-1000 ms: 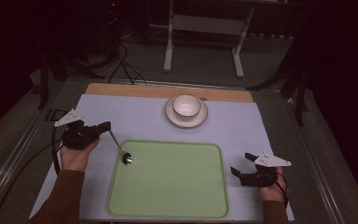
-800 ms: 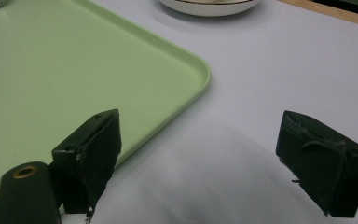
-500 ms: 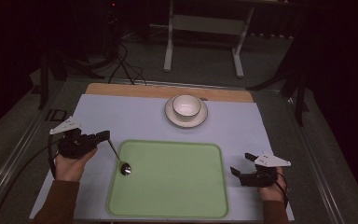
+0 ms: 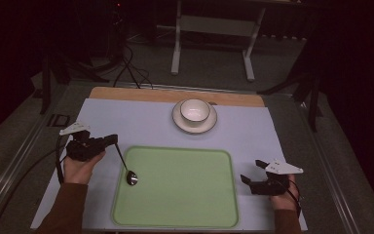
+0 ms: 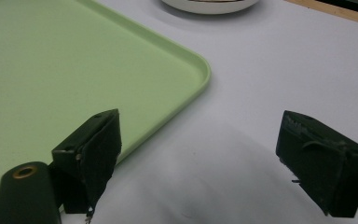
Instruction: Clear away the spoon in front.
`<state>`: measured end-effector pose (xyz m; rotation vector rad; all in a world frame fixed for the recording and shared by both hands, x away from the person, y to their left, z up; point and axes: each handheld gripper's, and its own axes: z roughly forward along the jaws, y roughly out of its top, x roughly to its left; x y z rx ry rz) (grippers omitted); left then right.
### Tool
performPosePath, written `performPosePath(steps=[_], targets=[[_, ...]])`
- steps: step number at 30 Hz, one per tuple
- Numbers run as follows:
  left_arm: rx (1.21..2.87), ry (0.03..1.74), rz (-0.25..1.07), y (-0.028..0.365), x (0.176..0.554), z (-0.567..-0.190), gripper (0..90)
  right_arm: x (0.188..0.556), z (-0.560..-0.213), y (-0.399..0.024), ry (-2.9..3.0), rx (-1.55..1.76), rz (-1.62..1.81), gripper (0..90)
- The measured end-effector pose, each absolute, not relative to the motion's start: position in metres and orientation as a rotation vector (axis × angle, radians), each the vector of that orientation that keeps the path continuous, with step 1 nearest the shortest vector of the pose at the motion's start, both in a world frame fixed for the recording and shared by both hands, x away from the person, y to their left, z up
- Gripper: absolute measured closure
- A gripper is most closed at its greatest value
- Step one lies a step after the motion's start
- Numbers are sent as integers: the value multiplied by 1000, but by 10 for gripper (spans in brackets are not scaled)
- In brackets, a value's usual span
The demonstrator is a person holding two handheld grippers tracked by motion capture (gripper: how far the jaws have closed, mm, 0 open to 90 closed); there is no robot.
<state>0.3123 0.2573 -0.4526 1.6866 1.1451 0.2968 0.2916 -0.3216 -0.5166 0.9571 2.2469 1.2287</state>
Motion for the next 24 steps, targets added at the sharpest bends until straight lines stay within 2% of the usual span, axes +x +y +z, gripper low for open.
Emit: performPosePath(steps=[24], targets=[[1740, 1104, 222, 236, 334, -487, 845, 293, -517, -321, 2262, 947, 1220, 138]])
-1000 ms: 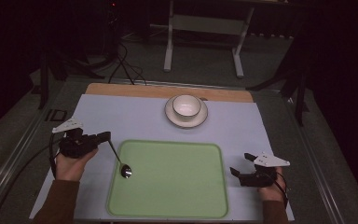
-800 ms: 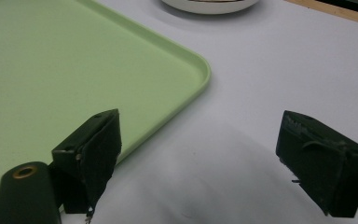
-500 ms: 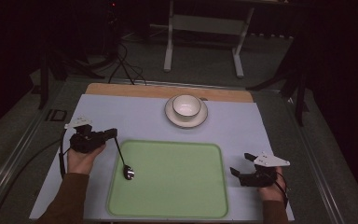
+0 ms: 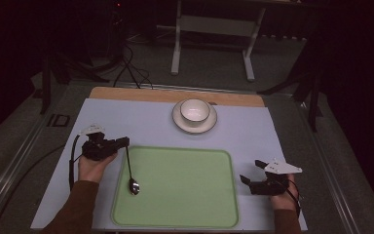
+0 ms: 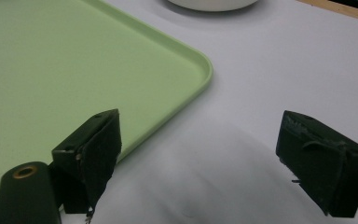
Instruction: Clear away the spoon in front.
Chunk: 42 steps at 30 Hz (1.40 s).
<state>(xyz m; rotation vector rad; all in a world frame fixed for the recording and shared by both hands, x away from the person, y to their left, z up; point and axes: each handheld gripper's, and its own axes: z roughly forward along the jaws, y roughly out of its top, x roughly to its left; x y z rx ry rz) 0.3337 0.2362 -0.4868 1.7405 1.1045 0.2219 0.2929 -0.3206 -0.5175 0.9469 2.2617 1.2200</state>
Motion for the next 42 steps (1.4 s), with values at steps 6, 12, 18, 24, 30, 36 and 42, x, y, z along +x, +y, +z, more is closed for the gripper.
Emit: performPosePath(steps=[6, 12, 18, 24, 30, 36, 42], targets=[[1763, 1103, 196, 231, 337, -495, 835, 294, -518, -319, 2271, 946, 1214, 138], [1778, 1091, 176, 227, 337, -503, 827, 294, -518, -319, 2271, 946, 1215, 138], [1786, 1086, 153, 227, 331, -507, 810, 294, -518, -321, 2267, 948, 1219, 138], [1801, 1089, 141, 228, 324, -511, 800, 294, -518, -320, 2269, 948, 1217, 138], [1803, 1102, 118, 229, 320, -517, 790, 293, -517, -321, 2265, 951, 1220, 138], [1821, 1108, 111, 224, 316, -521, 770, 294, -518, -320, 2268, 947, 1217, 139], [1839, 1129, 127, 224, 316, -524, 761, 294, -518, -319, 2275, 945, 1211, 139]])
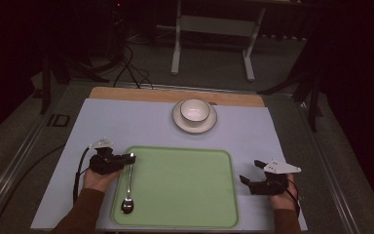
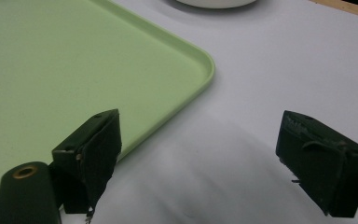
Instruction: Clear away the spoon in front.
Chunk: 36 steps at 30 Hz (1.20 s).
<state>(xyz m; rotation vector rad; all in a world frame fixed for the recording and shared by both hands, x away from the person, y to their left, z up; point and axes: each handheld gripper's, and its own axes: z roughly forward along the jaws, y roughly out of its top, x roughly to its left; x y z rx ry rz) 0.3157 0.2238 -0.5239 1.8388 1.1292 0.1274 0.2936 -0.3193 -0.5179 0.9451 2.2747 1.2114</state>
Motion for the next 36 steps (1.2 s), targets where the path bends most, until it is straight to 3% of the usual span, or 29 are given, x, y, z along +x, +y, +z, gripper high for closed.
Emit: performPosePath(steps=[14, 25, 36], targets=[[1893, 1169, 151, 220, 321, -532, 691, 295, -518, -319, 2277, 940, 1210, 139], [1932, 1154, 212, 215, 322, -531, 460, 295, -519, -318, 2280, 937, 1208, 139], [1968, 1173, 386, 214, 319, -524, 392, 295, -519, -318, 2282, 937, 1209, 139]])
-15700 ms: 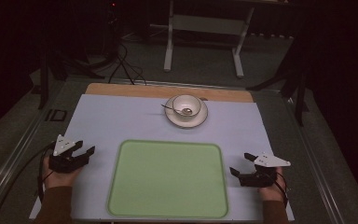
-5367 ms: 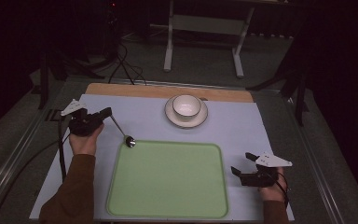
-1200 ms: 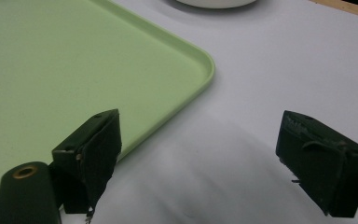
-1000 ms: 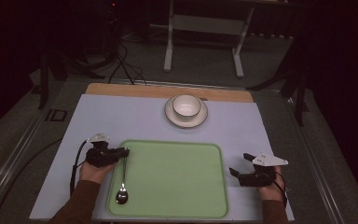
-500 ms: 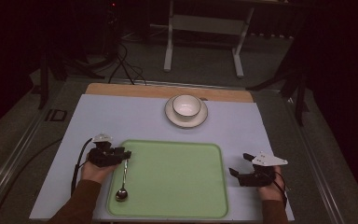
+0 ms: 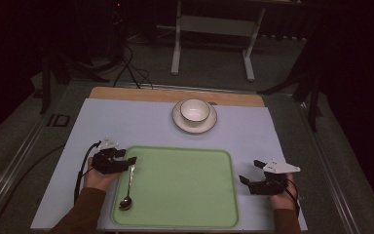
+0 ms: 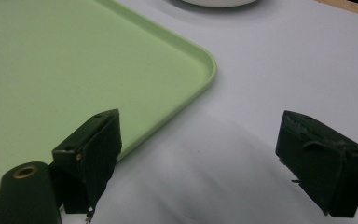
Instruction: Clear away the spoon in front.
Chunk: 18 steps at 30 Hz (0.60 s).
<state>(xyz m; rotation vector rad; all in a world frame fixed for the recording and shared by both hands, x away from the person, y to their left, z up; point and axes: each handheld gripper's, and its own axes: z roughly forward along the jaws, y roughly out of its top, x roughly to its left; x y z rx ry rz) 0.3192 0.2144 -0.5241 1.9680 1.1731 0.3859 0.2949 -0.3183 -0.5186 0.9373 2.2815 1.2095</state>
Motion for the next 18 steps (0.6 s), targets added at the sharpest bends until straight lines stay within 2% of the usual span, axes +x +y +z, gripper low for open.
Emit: performPosePath(steps=[6, 18], targets=[[1979, 1182, 499, 215, 316, -518, 350, 295, -518, -319, 2280, 938, 1211, 139], [1878, 1197, 644, 233, 308, -505, 345, 295, -517, -320, 2272, 938, 1216, 139]])
